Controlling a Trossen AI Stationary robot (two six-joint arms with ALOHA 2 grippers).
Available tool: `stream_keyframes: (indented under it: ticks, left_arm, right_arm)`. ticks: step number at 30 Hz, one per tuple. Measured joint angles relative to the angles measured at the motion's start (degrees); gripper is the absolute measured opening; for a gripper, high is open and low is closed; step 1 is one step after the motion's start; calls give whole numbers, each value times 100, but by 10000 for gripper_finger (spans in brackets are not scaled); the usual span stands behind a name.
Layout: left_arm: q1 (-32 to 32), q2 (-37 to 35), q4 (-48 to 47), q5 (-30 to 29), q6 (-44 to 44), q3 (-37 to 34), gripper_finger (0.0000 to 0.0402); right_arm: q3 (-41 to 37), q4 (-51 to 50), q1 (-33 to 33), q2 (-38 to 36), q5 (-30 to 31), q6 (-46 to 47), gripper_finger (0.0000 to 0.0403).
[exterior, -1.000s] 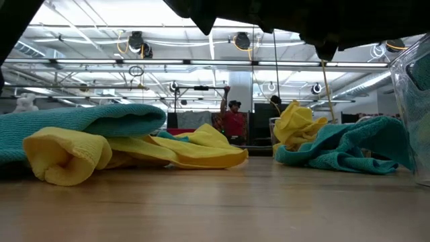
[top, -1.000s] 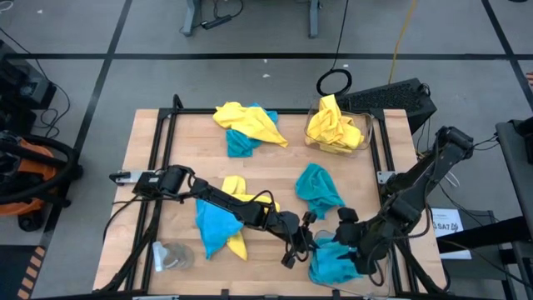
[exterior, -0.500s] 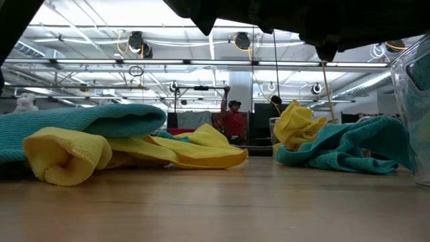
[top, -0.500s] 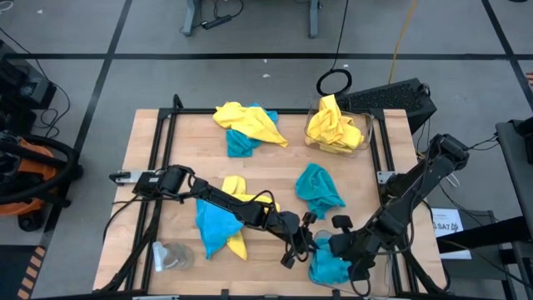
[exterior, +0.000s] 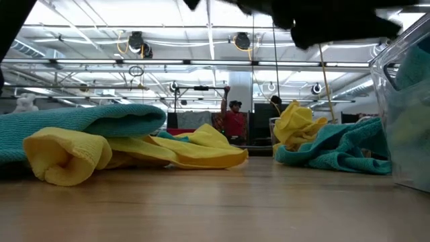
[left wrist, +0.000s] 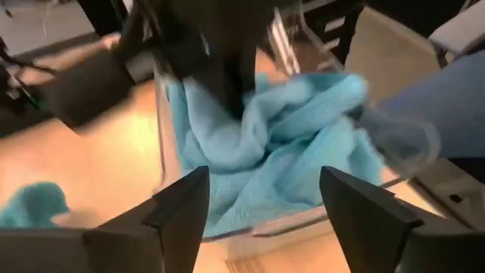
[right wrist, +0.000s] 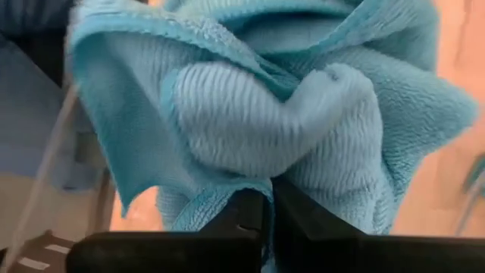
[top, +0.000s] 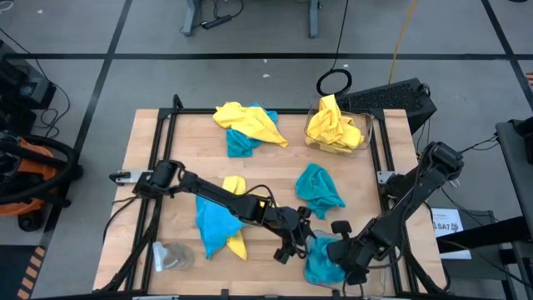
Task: Sort microfiber towel by color & place in baskets
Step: Put the blue microfiber cloth into the bottom transparent bin
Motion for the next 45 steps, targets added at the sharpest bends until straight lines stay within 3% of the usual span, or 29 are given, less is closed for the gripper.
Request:
stream_keyframes:
  ticks: [5, 10, 15, 30, 37, 45]
  left_arm:
    - [-55, -460, -190, -69, 229, 5, 260]
    - [-72, -870, -910, -609, 406, 4, 260]
    - [-60, -1087, -1587, -1007, 394, 4, 260]
    - [-81, -1141, -2487, -1346, 225, 4, 261]
    - [-81, -1141, -2806, -1366, 74, 4, 261]
    - [-81, -1141, -3123, -1594, 20, 4, 261]
  right_arm:
    - [-103, 171, 0, 288, -190, 74, 3]
    - [-281, 586, 40, 543, -632, 172, 4]
    - [-314, 669, 90, 584, -663, 170, 13]
    - [-347, 542, 124, -1156, -441, 478, 192]
    - [-343, 388, 136, -2086, 131, 421, 207]
    - [-340, -1339, -64, -2338, 1971, 127, 208]
